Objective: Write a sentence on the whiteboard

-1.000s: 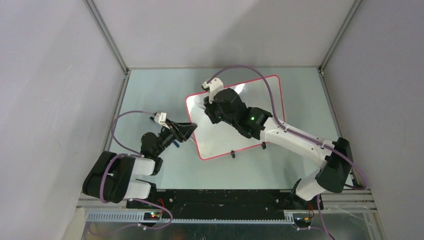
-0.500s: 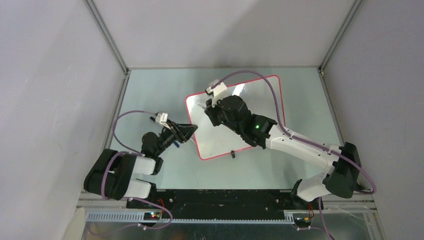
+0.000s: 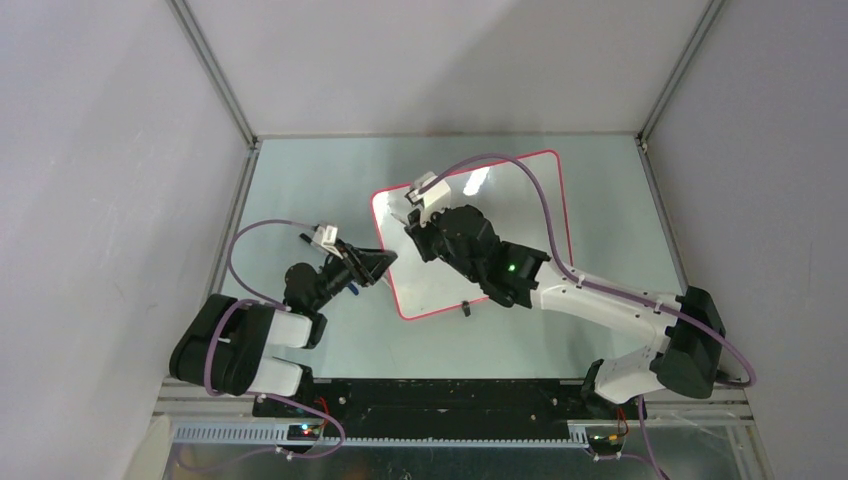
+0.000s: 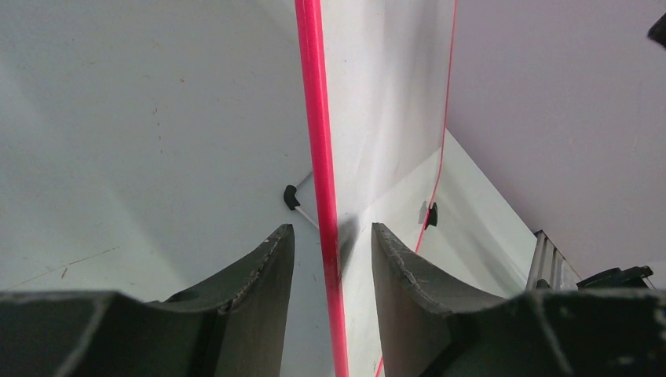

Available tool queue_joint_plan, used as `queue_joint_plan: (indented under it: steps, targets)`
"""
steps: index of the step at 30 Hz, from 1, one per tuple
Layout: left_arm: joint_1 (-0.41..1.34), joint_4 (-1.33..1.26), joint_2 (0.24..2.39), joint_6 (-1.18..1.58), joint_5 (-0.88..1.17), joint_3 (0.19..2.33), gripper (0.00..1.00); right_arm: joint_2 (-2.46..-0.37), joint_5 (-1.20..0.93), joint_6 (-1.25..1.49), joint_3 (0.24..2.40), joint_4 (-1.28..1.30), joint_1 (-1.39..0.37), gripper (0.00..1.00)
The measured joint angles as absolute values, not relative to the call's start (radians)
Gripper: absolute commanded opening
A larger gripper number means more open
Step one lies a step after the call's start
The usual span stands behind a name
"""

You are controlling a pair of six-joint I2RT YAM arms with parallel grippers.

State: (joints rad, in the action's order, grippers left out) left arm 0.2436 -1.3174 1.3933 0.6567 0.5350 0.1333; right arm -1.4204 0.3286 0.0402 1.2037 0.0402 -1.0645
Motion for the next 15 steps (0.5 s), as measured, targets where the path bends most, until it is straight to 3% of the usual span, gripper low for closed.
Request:
queue_joint_plan:
  steps: [15]
  targets:
    - [0.244, -1.317, 1.393, 0.658, 0.535, 0.133, 0.47, -1.412, 0.361, 0.021, 1.172, -0.016, -1.072, 0.0]
